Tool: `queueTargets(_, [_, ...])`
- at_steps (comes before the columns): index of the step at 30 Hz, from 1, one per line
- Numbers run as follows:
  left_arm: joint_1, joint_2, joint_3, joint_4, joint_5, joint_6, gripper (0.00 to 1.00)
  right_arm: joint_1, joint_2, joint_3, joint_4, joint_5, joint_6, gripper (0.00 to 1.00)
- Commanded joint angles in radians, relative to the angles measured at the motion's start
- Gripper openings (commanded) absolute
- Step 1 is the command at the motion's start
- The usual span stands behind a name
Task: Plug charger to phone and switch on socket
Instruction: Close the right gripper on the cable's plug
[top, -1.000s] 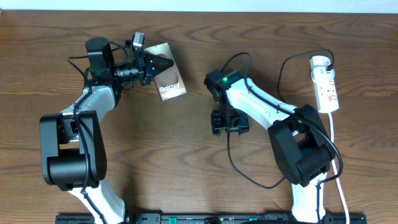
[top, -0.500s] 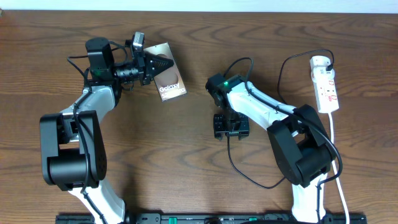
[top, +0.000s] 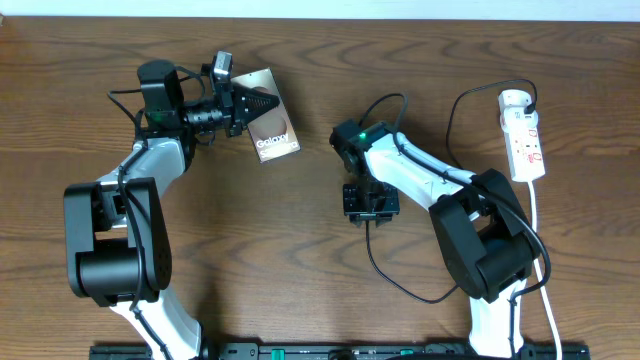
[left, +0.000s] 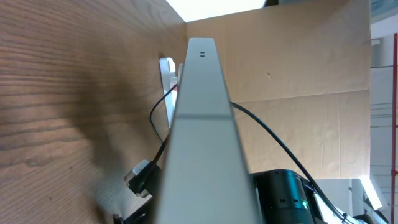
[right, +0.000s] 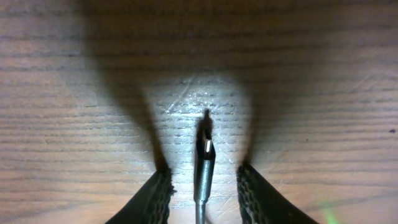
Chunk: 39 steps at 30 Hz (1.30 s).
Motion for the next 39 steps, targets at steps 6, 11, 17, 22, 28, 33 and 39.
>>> queueTargets(6, [0.001, -0.014, 0.022, 0.008, 0.032, 0.021, 0.07, 0.010, 0.002, -0.019, 0.012, -0.005, 0.006, 0.29])
queueTargets(11, [0.001, -0.014, 0.022, 0.008, 0.032, 0.020, 0.07, 0.010, 0.002, -0.019, 0.009, -0.011, 0.006, 0.29])
queueTargets(17, [0.001, -0.014, 0.022, 0.008, 0.032, 0.021, 0.07, 0.010, 0.002, -0.019, 0.013, -0.011, 0.017, 0.13])
queueTargets(22, [0.001, -0.014, 0.022, 0.008, 0.032, 0.020, 0.07, 0.011, 0.002, -0.019, 0.013, -0.011, 0.017, 0.09])
queueTargets(28, [0.001, -0.014, 0.022, 0.008, 0.032, 0.020, 0.07, 0.015, 0.002, -0.019, 0.013, -0.011, 0.017, 0.08])
queueTargets(33, [0.001, -0.014, 0.022, 0.008, 0.032, 0.020, 0.07, 0.016, 0.002, -0.019, 0.013, -0.012, 0.017, 0.01])
queueTargets(39, [0.001, -0.014, 0.022, 0.008, 0.031, 0.021, 0.07, 0.016, 0.002, -0.019, 0.017, -0.011, 0.017, 0.01])
